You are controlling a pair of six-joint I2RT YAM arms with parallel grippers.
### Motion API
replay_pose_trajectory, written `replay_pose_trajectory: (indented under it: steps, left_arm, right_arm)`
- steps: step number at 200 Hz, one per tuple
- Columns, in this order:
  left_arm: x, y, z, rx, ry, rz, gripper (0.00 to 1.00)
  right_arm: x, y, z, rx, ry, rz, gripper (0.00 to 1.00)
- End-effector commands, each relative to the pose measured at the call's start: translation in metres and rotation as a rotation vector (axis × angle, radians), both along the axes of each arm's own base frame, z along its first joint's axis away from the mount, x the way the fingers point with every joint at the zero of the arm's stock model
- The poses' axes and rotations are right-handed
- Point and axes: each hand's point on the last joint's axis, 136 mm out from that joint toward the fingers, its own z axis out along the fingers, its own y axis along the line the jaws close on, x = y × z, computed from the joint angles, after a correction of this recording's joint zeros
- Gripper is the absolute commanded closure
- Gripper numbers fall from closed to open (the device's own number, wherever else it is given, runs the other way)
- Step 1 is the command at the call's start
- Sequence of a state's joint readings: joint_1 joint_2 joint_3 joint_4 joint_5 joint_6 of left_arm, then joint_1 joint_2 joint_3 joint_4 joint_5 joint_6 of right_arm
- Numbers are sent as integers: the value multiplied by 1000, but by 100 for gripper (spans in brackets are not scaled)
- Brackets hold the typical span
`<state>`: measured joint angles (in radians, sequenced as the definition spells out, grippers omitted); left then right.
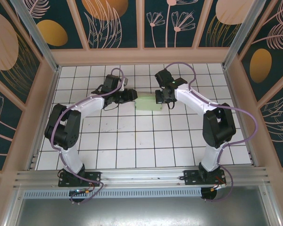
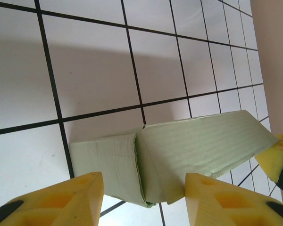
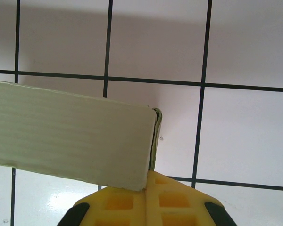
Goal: Fold the paper box
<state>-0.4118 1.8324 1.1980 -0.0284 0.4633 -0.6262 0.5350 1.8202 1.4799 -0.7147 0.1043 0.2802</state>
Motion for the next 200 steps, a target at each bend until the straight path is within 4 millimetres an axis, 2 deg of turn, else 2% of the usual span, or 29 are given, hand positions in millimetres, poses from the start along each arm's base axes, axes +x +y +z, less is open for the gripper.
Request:
replay_pose_trajectory:
  steps: [1, 32, 37, 53, 57, 71, 73, 76, 83, 99, 111, 122, 132, 154, 184, 200]
  left_arm:
    - [-4, 3, -21, 19, 48, 12, 53]
    - [-3, 2, -19, 9, 51, 14, 54]
    - [-2, 2, -19, 9, 52, 14, 54]
    - [-2, 1, -19, 6, 56, 15, 54]
    - [-2, 1, -19, 4, 56, 15, 54]
    - [0, 0, -20, 3, 58, 15, 55]
    - [0, 0, -20, 2, 59, 14, 55]
    - [0, -1, -20, 1, 59, 13, 55]
    - [1, -2, -19, -1, 59, 12, 55]
    - [2, -2, -19, -2, 58, 11, 55]
    - [3, -3, -19, -2, 56, 9, 55]
    - [3, -3, -21, -1, 59, 9, 56]
    - [3, -4, -23, 0, 69, 6, 58]
    - [2, -5, -28, -2, 87, -5, 60]
    - [0, -7, -36, -1, 108, -17, 65]
    - [-1, -8, -40, -5, 118, -28, 65]
  right_arm:
    - [-6, -2, 5, 1, 5, -23, 89]
    - [-3, 4, 22, 51, -50, -3, 71]
    - [-3, 5, 27, 63, -65, 8, 64]
    - [-5, 12, 41, 114, -113, 58, 60]
    - [-5, 13, 45, 124, -129, 62, 52]
    - [-6, 16, 57, 164, -173, 81, 48]
    - [-5, 15, 59, 168, -180, 79, 42]
    - [-5, 14, 61, 175, -190, 74, 39]
    - [-5, 17, 66, 223, -194, 81, 37]
    - [0, 12, 72, 342, -198, 34, 23]
    - [4, 13, 72, 458, -170, 7, 19]
    - [10, 13, 70, 543, -142, -26, 19]
    - [18, 12, 68, 589, -125, -59, 24]
    - [32, 11, 58, 597, -108, -90, 33]
    - [42, 3, 21, 560, -52, -131, 51]
    - [43, -1, 3, 548, -28, -151, 57]
